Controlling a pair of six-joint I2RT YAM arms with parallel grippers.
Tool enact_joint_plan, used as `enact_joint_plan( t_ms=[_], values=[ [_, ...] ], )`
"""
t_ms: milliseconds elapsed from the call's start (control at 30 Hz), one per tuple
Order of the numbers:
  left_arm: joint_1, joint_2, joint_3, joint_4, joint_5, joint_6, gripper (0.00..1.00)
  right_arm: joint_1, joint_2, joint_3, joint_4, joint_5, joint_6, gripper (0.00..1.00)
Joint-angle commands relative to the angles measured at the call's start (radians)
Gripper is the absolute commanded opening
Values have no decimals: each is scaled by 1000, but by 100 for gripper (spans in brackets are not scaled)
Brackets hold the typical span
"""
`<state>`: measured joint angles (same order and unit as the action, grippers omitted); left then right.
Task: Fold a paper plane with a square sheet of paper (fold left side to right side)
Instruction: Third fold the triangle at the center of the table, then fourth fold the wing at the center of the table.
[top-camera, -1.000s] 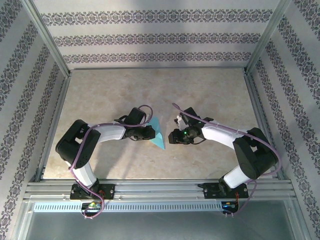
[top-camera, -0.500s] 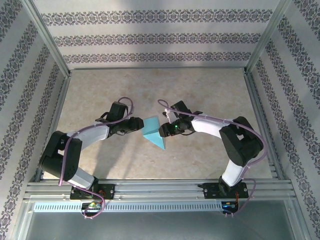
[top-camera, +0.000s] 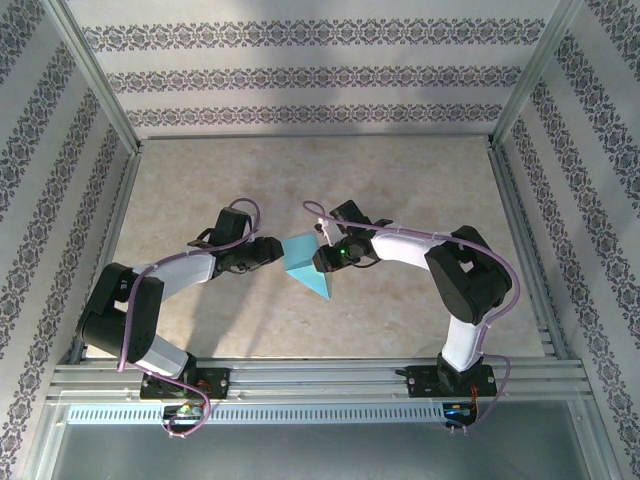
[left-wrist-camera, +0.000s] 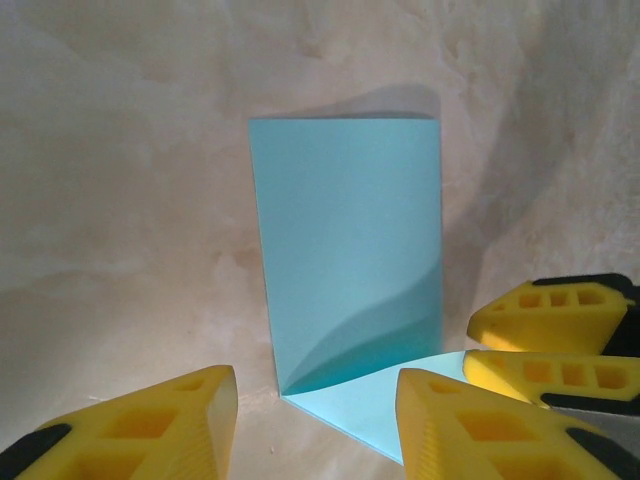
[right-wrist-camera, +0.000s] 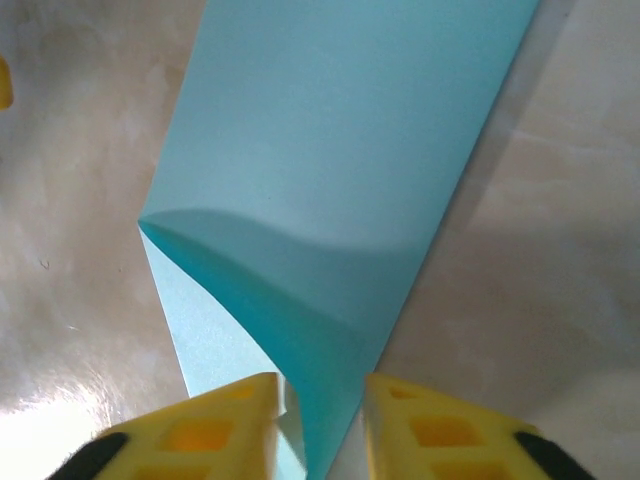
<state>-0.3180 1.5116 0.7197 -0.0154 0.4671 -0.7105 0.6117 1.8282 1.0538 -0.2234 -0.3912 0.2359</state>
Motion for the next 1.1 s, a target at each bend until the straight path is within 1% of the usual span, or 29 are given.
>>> enact_joint_plan(
  t_ms=[0,133,200,533,900,1067],
  values=[
    [20,1,-11,39,21,-18,48,9,-13,10,-24,28,-6,21],
    [31,16,-3,44,32,-15,48,11,-46,-5,-24,40,0,5],
    [33,23,-2,51,41,-19,48,10,-60,-13,-23,40,3,0],
    [34,75,17,124,129,-67,49,10,-98,-39,-10,14,19,0],
    [31,158,55,174,178,-96,48,7,-119,-57,10,11,34,0],
    [21,187,72,191,195,-101,43,4,-130,-64,18,9,38,0]
  ],
)
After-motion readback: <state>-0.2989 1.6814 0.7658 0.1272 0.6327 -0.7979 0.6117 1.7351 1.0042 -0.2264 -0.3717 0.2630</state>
